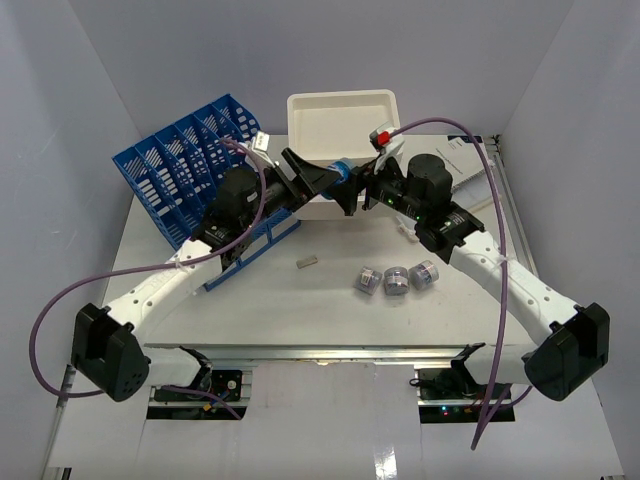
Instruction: Organize the desk
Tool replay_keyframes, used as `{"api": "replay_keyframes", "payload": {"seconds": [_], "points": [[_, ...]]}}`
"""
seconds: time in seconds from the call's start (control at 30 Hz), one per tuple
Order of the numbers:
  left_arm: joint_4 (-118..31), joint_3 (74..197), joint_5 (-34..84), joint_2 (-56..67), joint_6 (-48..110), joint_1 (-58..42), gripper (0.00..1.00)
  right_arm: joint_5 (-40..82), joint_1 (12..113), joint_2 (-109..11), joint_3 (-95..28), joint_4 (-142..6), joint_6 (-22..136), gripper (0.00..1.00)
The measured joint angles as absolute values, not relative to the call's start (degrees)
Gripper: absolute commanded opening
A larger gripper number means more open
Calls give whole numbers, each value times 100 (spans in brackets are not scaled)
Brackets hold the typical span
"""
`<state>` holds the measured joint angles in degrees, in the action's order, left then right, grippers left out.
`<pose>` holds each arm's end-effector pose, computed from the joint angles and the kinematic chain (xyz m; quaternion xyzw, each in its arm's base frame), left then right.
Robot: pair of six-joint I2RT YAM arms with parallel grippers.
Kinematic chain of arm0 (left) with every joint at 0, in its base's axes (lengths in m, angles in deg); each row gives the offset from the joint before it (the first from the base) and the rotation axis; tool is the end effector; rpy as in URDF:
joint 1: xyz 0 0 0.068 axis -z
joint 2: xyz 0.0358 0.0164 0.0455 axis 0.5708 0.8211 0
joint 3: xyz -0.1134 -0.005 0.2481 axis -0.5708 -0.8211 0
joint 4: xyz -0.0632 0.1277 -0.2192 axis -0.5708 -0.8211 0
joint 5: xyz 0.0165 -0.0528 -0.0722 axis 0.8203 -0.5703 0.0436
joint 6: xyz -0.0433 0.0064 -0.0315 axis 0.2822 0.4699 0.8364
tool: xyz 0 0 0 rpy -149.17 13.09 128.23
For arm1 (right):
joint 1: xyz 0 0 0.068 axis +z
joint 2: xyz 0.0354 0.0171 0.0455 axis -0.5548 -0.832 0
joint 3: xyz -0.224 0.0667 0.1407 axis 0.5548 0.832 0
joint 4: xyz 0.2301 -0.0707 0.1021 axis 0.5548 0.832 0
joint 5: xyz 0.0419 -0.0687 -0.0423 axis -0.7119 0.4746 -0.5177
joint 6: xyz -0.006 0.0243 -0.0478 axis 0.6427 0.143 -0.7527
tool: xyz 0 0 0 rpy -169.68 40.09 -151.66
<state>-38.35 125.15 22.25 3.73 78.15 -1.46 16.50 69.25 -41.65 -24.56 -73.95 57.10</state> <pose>0.2526 -0.1744 0.3663 -0.0949 0.7273 -0.5336 0.4212 0.2445 0.1838 0.3931 -0.2467 0.6752 0.3198 0.6172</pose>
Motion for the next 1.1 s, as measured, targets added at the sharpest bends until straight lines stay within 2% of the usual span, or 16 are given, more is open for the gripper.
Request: {"api": "replay_keyframes", "payload": {"seconds": [0.27,0.4,0.53,0.87,0.93,1.03,1.07,1.1], "points": [[-5103,12726,3472,-635,6814,-172,98,2322,6935,-4740,-2704,-7344,5742,8],[-5340,12428,3916,-1281,6531,-173,98,2727,6935,-5190,-2902,-7284,5829,8],[-5563,12002,4164,-1815,6339,-174,98,3051,6978,-5473,-2978,-7213,5909,14],[-5759,11072,4471,-2888,6063,-173,98,3647,7245,-5639,-3025,-7198,5924,58],[-5728,10980,4455,-2996,6042,-173,98,3720,7267,-5644,-3025,-7198,5917,74],[-5692,10803,4384,-3102,6033,-173,98,3789,7284,-5644,-3025,-7198,5889,94],[-5666,10742,4332,-3114,6034,-174,98,3806,7286,-5644,-3025,-7201,5872,98],[-5625,10675,4245,-3120,6033,-175,98,3823,7287,-5644,-3027,-7209,5852,97]]}}
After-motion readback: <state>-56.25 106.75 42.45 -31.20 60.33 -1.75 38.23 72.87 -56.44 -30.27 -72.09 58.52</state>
